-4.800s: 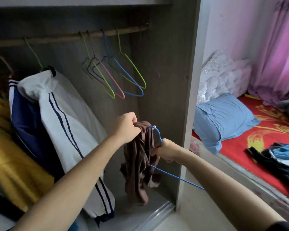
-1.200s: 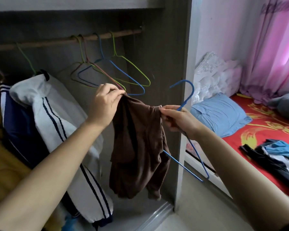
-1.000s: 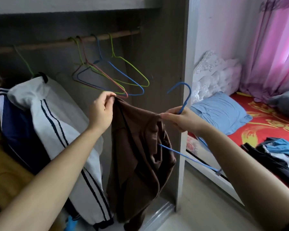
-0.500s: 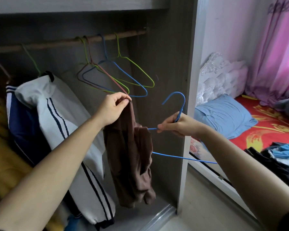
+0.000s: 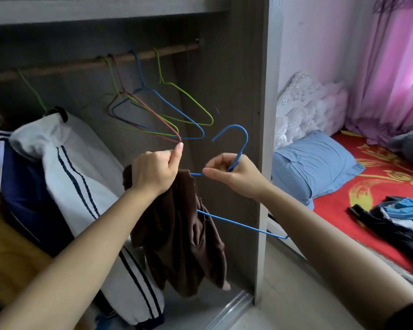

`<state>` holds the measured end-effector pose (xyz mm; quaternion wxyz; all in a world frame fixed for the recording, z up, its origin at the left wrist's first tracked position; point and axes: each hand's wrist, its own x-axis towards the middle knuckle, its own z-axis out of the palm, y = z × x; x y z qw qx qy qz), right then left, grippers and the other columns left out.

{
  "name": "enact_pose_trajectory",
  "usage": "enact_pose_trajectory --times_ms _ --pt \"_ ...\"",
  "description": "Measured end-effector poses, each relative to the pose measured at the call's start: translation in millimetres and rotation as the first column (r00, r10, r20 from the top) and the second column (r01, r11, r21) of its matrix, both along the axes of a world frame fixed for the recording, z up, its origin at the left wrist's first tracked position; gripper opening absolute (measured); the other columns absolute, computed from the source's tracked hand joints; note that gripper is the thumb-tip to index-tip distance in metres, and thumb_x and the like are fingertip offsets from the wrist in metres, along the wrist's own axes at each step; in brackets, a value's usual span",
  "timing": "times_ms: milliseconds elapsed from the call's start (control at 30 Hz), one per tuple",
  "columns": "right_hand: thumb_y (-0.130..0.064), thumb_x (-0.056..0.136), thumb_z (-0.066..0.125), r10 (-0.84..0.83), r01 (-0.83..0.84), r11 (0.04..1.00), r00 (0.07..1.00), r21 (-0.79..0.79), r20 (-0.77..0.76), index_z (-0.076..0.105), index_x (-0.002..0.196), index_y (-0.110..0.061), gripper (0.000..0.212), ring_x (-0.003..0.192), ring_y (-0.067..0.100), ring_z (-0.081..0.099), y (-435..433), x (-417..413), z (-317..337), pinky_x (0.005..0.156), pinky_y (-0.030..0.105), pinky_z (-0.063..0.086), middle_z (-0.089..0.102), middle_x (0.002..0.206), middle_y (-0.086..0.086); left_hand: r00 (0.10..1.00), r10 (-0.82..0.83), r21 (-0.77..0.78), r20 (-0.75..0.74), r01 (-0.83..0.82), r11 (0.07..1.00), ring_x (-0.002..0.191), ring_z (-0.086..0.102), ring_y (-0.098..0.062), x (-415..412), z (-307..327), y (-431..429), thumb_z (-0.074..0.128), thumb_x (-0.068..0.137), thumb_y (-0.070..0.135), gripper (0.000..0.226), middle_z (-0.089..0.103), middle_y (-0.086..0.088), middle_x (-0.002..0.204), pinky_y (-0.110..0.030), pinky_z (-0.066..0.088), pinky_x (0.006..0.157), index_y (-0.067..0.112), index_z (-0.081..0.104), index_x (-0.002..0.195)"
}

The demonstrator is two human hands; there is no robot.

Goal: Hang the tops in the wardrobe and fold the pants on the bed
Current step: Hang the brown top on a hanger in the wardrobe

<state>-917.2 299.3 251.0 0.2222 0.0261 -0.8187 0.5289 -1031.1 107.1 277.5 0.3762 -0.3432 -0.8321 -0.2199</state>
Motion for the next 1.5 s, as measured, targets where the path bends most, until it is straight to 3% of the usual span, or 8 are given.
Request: enact_pose_trajectory --times_ms 133,200,267,467,667,900,1133,1500 --pt "-0.051 0.079 0.075 -0.446 0.572 0.788 0.786 0.23 -0.428 0.052 0.126 -0.022 0.06 0.103 0.009 0.052 -9.6 8.9 -18.0 0.088 0.023 0.043 0.052 0.115 -0.003 0.991 0.135 0.113 0.008 -0.135 0.984 0.049 0.05 -0.04 -16.0 6.0 -3.5 0.035 0.101 0.051 0.066 0.051 -0.011 0.046 -0.031 0.025 0.052 0.019 0.022 0.045" --pt "-0.037 0.083 0.075 -0.438 0.719 0.663 0.597 0.208 -0.672 0.052 0.124 -0.019 0.05 0.111 0.021 0.051 -11.8 18.7 -30.0 0.093 0.031 0.039 0.046 0.12 0.003 0.98 0.195 0.159 0.037 -0.199 0.967 0.045 0.038 -0.032 -23.8 12.3 -7.4 0.033 0.102 0.052 0.069 0.035 0.003 0.039 -0.03 0.02 0.05 0.019 0.023 0.043" --pt "-0.026 0.088 0.071 -0.208 0.649 0.688 0.606 0.325 -0.768 0.058 0.116 -0.018 0.033 0.099 0.026 0.057 -16.3 24.2 -46.0 0.082 0.037 0.046 0.05 0.113 0.004 0.973 0.218 0.207 0.077 -0.23 0.951 0.042 0.03 -0.026 -30.0 17.5 -9.9 0.032 0.103 0.051 0.069 0.026 0.011 0.04 -0.03 0.015 0.047 0.019 0.024 0.042" --pt "-0.029 0.096 0.057 0.125 0.113 0.641 0.961 0.759 -0.248 0.055 0.138 -0.015 0.044 0.099 0.019 0.064 -41.9 15.4 -90.6 0.061 0.037 0.056 0.054 0.135 0.002 0.977 0.18 0.25 0.116 -0.204 0.947 0.046 0.035 -0.028 -22.7 30.0 4.8 0.029 0.101 0.056 0.07 0.029 0.01 0.041 -0.032 0.021 0.051 0.018 0.027 0.042" --pt "-0.032 0.091 0.062 0.026 -0.012 0.87 0.999 0.493 -0.022 0.035 0.146 -0.024 0.062 0.088 0.022 0.067 -58.4 -2.6 -85.9 0.073 0.036 0.054 0.063 0.126 -0.008 0.985 0.09 0.295 0.146 -0.13 0.947 0.055 0.053 -0.035 -14.6 31.7 11.6 0.028 0.101 0.058 0.072 0.056 -0.01 0.051 -0.039 0.037 0.051 0.014 0.045 0.046" --pt "-0.026 0.08 0.068 0.183 0.047 0.675 0.956 0.736 -0.23 0.058 0.078 -0.012 0.018 0.062 0.025 0.052 -64.7 8.7 -81.7 0.046 0.034 0.042 0.054 0.08 0.0 0.971 0.143 0.283 0.192 -0.194 0.939 0.055 0.048 -0.031 -25.2 12.2 2.4 0.029 0.101 0.057 0.074 0.057 -0.009 0.053 -0.036 0.035 0.053 0.009 0.051 0.05" --pt "-0.046 0.075 0.063 0.122 -0.232 0.708 0.971 0.667 0.208 0.054 0.089 -0.022 0.029 0.067 0.022 0.059 -27.5 29.9 -97.6 0.062 0.036 0.05 0.061 0.073 -0.003 0.927 0.21 0.237 0.309 -0.289 0.927 0.06 0.048 -0.036 -43.5 -9.1 -21.8 0.031 0.103 0.051 0.071 0.049 -0.01 0.053 -0.037 0.034 0.055 0.004 0.05 0.053" --pt "-0.058 0.089 0.056 -0.146 0.117 0.634 0.989 0.765 -0.031 0.05 0.101 -0.034 0.027 0.063 0.004 0.047 79.7 55.3 -88.8 0.052 0.017 0.038 0.044 0.082 -0.021 0.898 0.287 0.128 0.333 -0.345 0.93 0.047 0.039 -0.025 -68.0 -32.5 -44.2 0.031 0.103 0.047 0.067 0.042 -0.003 0.047 -0.032 0.027 0.052 0.014 0.042 0.046"
